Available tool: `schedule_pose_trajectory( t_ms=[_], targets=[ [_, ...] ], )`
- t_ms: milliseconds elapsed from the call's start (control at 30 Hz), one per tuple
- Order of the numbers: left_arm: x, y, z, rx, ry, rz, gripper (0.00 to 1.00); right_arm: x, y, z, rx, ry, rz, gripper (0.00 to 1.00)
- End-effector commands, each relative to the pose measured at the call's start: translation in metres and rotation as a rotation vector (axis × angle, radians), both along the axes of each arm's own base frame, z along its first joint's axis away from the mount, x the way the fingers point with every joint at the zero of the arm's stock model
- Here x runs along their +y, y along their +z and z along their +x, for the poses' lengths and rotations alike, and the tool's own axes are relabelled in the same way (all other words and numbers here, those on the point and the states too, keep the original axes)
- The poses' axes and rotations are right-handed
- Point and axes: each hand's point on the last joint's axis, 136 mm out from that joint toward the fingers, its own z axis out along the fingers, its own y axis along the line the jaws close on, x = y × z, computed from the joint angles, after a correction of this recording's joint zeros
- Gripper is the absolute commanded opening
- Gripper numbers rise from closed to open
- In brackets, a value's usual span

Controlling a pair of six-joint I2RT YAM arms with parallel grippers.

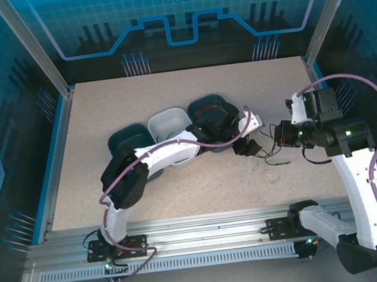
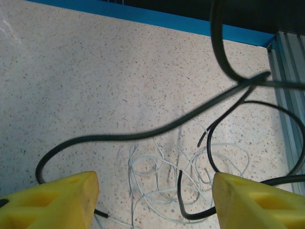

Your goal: Untangle the cables

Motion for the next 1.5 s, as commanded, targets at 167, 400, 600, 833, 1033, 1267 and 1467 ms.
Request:
schedule_pose_trajectory(
  t_ms=[167, 400, 600, 833, 1033, 1267, 1467],
  targets=[
    [-0.014, 0.011, 0.011, -0.075, 0.002, -0.02, 0.7, 0.007, -0.003, -0.008, 0.008, 0.034, 0.016, 0.02],
    [-0.019, 0.015, 0.009, -0.152, -0.05, -0.052, 0.73, 0.008, -0.002, -0.006, 0.006, 0.039, 0.021, 0.02],
    [-0.025, 0.012, 0.013, -0.26, -0.078, -0.084, 0.73, 0.012, -0.002, -0.004, 0.002, 0.051, 0.038, 0.02],
    [-0.027, 0.006, 0.015, -0.43, -0.113, -0.138, 0.74, 0.014, -0.002, -0.005, -0.004, 0.068, 0.04, 0.02],
    [-0.027, 0.0, 0.012, -0.418, -0.133, -0.119, 0.66, 0.016, -0.003, -0.004, -0.008, 0.079, 0.048, 0.02],
    [-0.021, 0.011, 0.01, -0.387, -0.083, -0.144, 0.07, 0.005, -0.006, -0.002, -0.002, 0.025, 0.003, 0.01],
    [-0.004, 0.032, 0.002, -0.335, -0.033, -0.162, 0.0, -0.037, -0.007, -0.008, -0.003, -0.154, -0.164, 0.0]
  ],
)
